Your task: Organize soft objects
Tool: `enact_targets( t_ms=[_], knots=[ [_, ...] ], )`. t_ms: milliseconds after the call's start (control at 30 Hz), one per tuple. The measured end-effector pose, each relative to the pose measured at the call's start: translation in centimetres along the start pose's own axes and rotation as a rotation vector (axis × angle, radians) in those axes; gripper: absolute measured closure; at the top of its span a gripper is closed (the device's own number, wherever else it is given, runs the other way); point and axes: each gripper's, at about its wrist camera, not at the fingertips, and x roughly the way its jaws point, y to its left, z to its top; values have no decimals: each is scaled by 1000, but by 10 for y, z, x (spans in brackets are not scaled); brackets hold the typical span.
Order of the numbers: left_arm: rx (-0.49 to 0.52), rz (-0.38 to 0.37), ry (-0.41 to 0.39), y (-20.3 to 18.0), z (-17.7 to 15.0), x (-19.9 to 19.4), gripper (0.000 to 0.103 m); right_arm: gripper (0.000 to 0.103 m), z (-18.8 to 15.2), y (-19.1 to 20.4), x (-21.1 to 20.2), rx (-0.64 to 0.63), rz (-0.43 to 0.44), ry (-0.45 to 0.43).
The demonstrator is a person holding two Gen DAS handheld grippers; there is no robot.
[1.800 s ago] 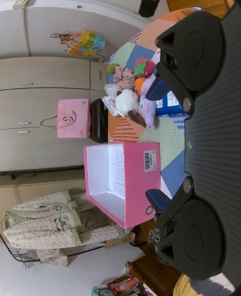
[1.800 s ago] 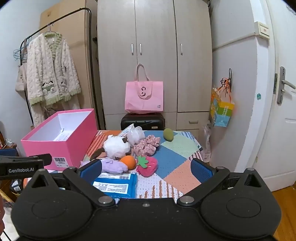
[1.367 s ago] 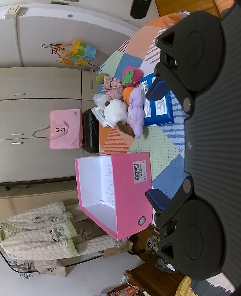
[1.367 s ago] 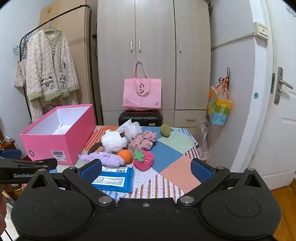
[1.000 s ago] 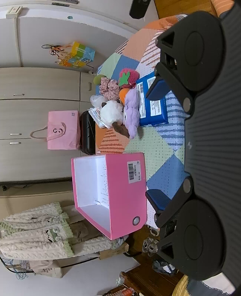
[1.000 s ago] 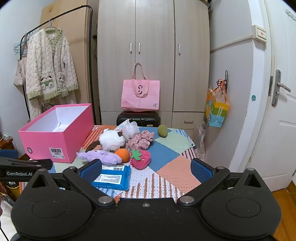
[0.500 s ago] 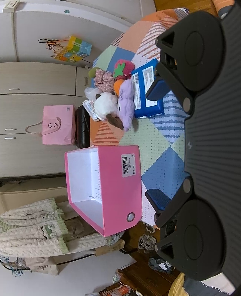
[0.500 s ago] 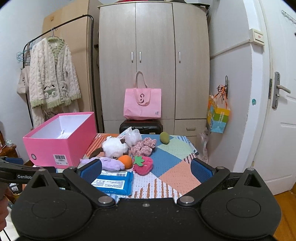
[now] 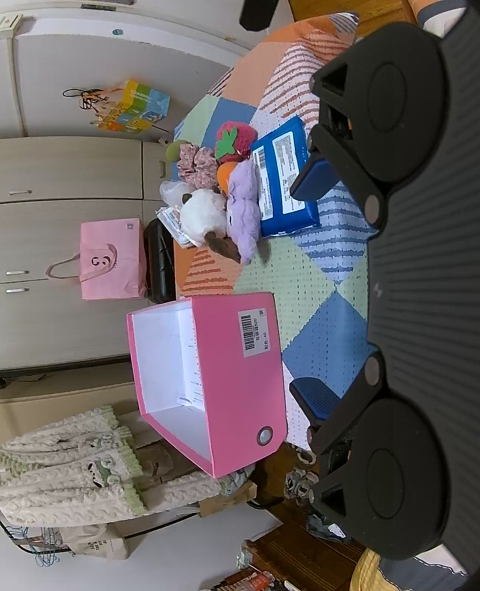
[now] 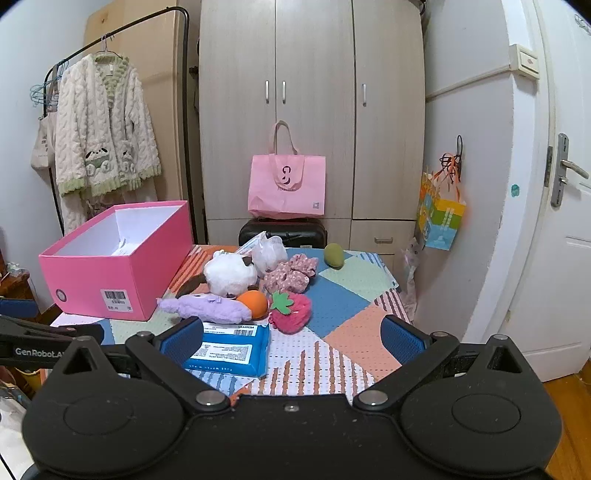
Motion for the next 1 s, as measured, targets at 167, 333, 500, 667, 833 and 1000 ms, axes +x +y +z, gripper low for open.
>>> enact_targets(
  t_ms=[167, 333, 500, 667, 833, 1000],
  knots=[
    [27, 2, -14, -4, -2, -2, 0, 0, -1, -1, 1, 13, -6, 9],
    [2, -17, -26, -1, -2, -5, 0, 0, -1, -1, 1, 11, -4, 7],
    [-48, -39, -14, 6, 0, -3, 0, 0, -1, 1, 2, 38, -12, 17],
    [-37, -29, -35, 6, -1, -9, 0, 0, 0, 3, 4, 44, -10, 25],
    [-30, -36, -45, 6, -1, -13, 0, 0, 0, 6, 5, 24, -4, 28],
    [-28, -41, -41, 6, -2, -13, 0, 0, -1, 6, 4, 17, -8, 32]
  ],
)
